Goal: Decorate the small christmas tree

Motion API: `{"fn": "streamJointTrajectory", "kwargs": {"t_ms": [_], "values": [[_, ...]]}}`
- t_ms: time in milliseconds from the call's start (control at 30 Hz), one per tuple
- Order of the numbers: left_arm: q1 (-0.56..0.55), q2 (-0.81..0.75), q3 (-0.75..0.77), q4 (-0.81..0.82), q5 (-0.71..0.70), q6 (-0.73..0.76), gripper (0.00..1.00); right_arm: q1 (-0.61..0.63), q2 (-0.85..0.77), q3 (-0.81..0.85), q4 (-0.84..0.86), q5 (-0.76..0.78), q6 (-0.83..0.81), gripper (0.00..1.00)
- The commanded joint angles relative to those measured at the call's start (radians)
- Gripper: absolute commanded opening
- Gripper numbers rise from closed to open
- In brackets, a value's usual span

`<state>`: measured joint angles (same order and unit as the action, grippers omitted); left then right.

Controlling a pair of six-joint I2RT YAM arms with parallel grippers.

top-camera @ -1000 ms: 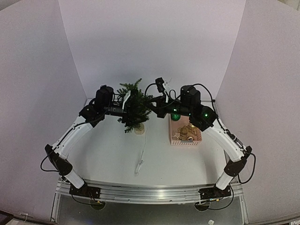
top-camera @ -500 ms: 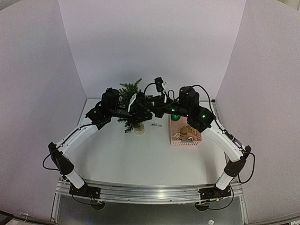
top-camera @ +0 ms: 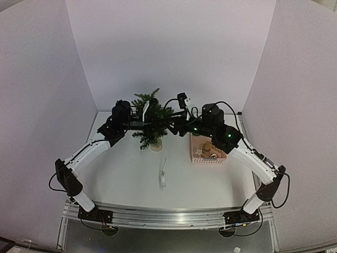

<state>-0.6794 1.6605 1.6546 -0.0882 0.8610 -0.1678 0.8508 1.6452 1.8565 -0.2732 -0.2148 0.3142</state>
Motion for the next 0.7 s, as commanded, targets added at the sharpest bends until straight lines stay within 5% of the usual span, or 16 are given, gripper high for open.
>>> {"fn": "streamJointTrajectory", "kwargs": {"t_ms": [0, 233, 467, 667], "values": [[0.046, -0.063, -0.021, 0.132, -0.061, -0.1, 0.0, 0.003, -0.134, -0.073, 0.014, 0.087, 0.0, 0.71], [0.085, -0.076, -0.027, 0.149, -0.085, -0.13, 0.0, -0.053, -0.277, -0.201, -0.064, 0.14, 0.005, 0.86], [0.093, -0.086, -0.048, 0.178, -0.077, -0.132, 0.0, -0.332, -0.245, -0.276, -0.13, 0.09, 0.09, 0.81], [0.095, -0.075, -0.046, 0.197, -0.084, -0.152, 0.0, -0.372, -0.035, -0.163, -0.056, -0.052, 0.105, 0.74]]}}
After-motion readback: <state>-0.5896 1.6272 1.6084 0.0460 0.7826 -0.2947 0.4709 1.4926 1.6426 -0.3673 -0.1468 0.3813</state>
